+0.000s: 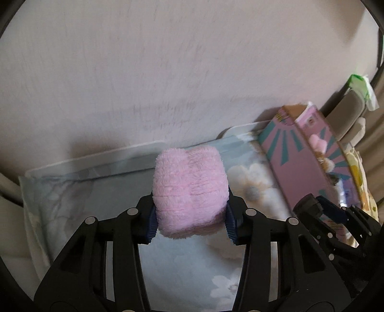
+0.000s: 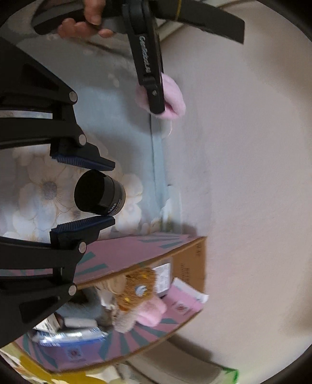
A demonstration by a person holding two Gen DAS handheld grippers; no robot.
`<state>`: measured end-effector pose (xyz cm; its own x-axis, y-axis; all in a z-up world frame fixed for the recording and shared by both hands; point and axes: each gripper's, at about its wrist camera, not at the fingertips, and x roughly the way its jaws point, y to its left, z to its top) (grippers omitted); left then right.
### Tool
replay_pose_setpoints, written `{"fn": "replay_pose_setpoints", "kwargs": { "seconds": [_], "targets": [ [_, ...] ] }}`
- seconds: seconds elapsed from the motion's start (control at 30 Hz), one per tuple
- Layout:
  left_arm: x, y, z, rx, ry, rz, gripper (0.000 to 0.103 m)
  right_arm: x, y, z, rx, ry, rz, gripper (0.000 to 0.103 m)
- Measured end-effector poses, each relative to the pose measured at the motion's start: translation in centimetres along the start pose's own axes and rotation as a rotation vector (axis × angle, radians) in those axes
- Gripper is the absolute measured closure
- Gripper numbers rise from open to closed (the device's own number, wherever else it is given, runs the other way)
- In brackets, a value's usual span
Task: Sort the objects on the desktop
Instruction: 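Carry the black jar and pink hair tie into the cardboard box and release both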
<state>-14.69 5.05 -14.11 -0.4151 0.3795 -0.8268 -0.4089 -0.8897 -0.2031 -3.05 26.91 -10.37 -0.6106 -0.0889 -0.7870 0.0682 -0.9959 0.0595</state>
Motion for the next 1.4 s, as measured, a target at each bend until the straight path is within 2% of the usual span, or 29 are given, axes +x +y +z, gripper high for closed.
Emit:
{"fn": "replay_pose_setpoints", "kwargs": {
  "seconds": [0.13, 0.3, 0.5, 0.83, 1.03, 1.17, 1.4],
  "targets": [
    [-2.2, -1.2, 1.6, -0.014, 0.007, -0.079, 0.062, -2.4, -0.3, 1.4, -0.009, -0.026, 0.038, 0.068],
    [-4.3, -3.7, 3.7, 0.061, -0.025, -0.106, 0.062, -4.9, -1.9, 3.1, -0.004, -0.060, 0.049, 0.068],
    [-5.0, -7.2, 6.0, 0.115, -0.055, -0.148, 0.062, -6.9, -5.4, 4.1, 0.024, -0.083, -0.002, 0.068],
    [-2.8, -16.1, 9.1, 0.256, -0.047, -0.220, 0.062, -8.6, -12.5, 3.1, 0.103, -0.063, -0.098, 0.068],
    [0.3, -21.9, 9.2, 0.338, -0.014, -0.258, 0.062, -7.7, -15.7, 1.4, 0.098, -0.004, -0.126, 0.068],
    [2.7, -24.4, 8.6, 0.372, 0.025, -0.278, 0.062, -6.9, -17.2, -0.1, 0.119, 0.034, -0.124, 0.068],
    [6.5, -26.5, 7.7, 0.409, 0.101, -0.250, 0.062, -5.0, -18.6, -1.0, 0.162, 0.066, -0.095, 0.068]
  ]
}}
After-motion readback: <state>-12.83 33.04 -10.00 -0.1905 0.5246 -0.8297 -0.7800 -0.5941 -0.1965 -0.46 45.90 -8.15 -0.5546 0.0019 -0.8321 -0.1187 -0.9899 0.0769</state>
